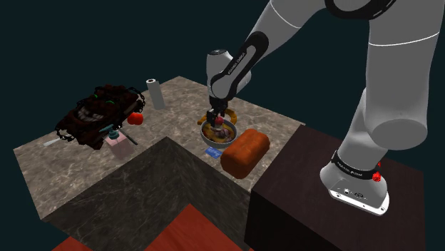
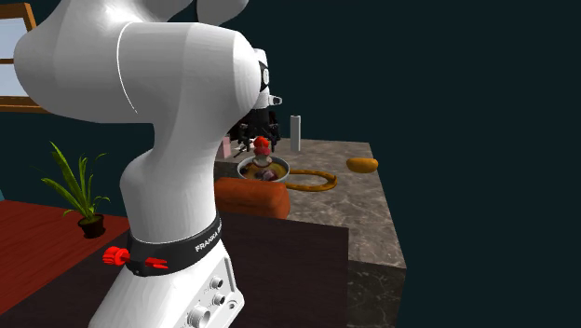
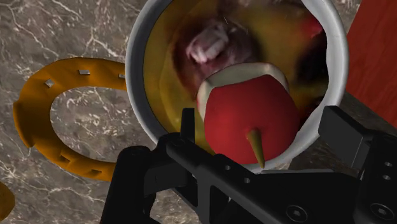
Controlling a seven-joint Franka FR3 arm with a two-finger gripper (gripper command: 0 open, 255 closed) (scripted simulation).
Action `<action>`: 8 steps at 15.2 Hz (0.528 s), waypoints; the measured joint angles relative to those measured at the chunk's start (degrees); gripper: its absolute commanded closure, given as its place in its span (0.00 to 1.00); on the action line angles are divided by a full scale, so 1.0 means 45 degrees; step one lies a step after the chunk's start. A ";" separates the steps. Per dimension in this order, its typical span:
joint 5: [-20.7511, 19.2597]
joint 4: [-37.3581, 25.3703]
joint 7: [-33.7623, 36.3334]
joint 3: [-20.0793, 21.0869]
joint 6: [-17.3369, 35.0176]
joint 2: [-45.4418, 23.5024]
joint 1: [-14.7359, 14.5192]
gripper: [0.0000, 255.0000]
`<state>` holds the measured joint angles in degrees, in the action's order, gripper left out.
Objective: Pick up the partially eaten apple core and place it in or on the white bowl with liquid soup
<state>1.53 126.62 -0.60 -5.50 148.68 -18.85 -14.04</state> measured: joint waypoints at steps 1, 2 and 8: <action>0.0000 0.0000 0.0000 0.0000 0.0000 0.0000 0.0000 0.00; 0.0000 0.0000 0.0000 0.0000 0.0000 0.0000 0.0000 0.00; -0.0200 0.0003 0.0123 -0.0098 -0.1267 0.1289 -0.0079 0.00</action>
<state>0.63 126.63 -0.04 -5.94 142.98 -13.05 -14.40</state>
